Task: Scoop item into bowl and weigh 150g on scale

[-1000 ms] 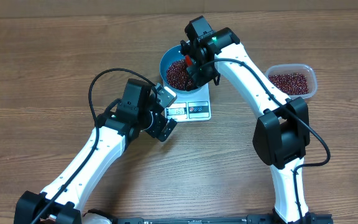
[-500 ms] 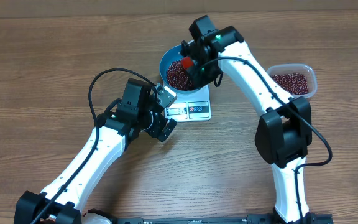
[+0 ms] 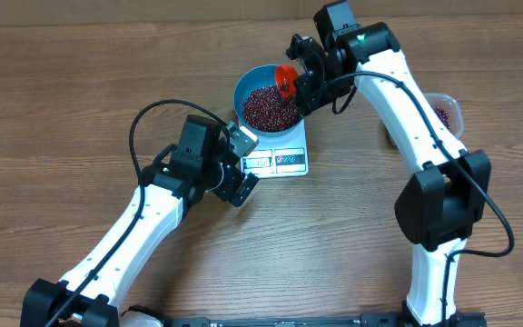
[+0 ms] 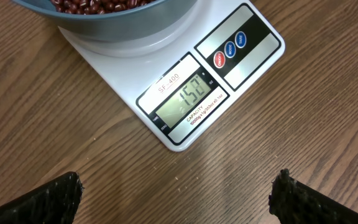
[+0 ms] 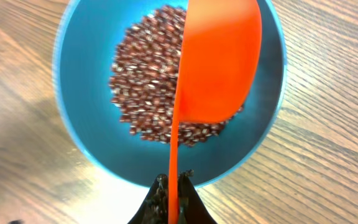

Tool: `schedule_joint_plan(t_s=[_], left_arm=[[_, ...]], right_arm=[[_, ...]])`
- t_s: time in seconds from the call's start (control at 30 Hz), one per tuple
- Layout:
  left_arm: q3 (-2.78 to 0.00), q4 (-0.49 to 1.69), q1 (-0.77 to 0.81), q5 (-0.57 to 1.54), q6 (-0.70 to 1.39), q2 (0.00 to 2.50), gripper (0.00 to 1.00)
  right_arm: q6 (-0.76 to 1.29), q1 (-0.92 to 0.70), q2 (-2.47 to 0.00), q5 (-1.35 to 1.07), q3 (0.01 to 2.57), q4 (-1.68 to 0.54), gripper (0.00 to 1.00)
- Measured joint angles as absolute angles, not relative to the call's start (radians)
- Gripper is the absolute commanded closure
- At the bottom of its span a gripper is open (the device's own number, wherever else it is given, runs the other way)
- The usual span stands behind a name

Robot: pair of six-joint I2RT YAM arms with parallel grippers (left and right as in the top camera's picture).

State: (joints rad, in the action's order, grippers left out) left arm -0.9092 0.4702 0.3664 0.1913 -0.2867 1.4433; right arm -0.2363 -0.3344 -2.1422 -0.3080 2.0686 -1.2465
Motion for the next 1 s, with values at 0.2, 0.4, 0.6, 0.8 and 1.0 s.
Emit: schedule_joint_plan(t_s=[0.2,0.4,0.6,0.8,1.0], left_arm=[[-0.909,0.470,0.366,0.191,-0.287,1.443,0.00],[-0.909,0.470,0.366,0.191,-0.287,1.443,0.00],[-0.909,0.470,0.366,0.191,-0.287,1.443,0.00],[-0.909,0.470,0.366,0.191,-0.287,1.443,0.00],[-0.909,0.470,0.366,0.191,-0.287,1.443,0.00]], right_arm=[[-0.237,-0.334,-2.123,-0.340,2.069,-1.256,0.96],[-0.237,-0.334,-2.112,-0.340,2.069,-1.269,0.96],[-0.236,-0.333,-2.103,-0.336,2.069,-1.286,0.96],[-0.236,-0.334,-2.091,-0.318,2.069,-1.297,0.96],[-0.221,-0.339,-2.070,-0.241,2.069,-1.308,0.96]])
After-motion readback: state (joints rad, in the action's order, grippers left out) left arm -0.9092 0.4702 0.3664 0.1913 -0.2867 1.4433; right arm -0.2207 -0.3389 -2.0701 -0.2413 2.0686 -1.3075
